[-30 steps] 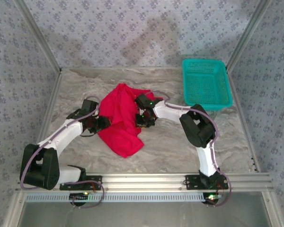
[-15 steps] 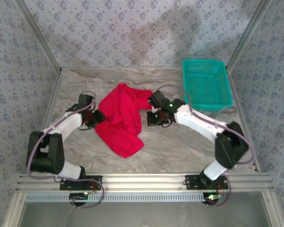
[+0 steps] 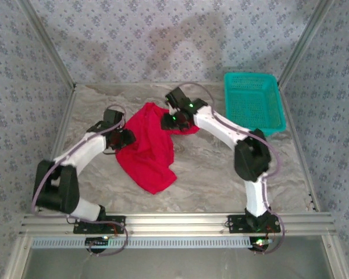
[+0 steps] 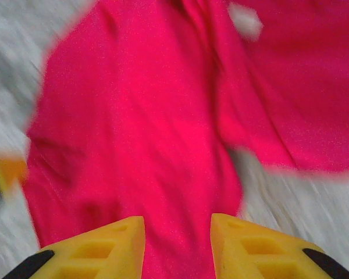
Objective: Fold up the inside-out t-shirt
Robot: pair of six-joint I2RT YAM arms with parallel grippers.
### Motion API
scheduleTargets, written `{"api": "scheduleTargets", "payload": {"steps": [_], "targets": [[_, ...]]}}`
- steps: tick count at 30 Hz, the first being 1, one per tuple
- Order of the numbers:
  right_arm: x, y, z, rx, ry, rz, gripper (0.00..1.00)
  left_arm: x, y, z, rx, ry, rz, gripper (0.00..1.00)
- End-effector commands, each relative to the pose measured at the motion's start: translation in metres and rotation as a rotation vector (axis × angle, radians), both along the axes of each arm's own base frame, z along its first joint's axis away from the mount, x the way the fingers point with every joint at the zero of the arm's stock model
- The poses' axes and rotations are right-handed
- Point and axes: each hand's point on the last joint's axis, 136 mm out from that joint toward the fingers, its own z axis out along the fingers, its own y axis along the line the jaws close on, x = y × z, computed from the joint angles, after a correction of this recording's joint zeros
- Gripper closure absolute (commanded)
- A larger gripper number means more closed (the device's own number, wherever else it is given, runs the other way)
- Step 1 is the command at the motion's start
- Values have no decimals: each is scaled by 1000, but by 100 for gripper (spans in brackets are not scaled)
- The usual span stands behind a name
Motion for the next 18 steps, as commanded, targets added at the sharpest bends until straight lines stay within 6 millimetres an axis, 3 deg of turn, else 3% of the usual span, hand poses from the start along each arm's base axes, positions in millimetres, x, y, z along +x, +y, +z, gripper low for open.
{"api": "scheduleTargets", "payload": {"steps": [1, 5, 10, 14, 18], "targets": [[28, 16, -30, 11, 90, 21, 63, -38, -6, 0, -6, 17, 2, 58], [69, 30, -58, 98, 172, -24, 62, -67, -41, -14, -124, 18, -48, 59], [85, 7, -104, 126, 265, -120, 61, -81, -78, -34, -222, 31, -110, 59], [60, -27, -141, 15, 328, -135, 62, -83, -85, -61, -209, 110, -131, 61], [15, -74, -172, -156, 400, -164, 63, -80, -68, -80, -145, 161, -121, 61]]}}
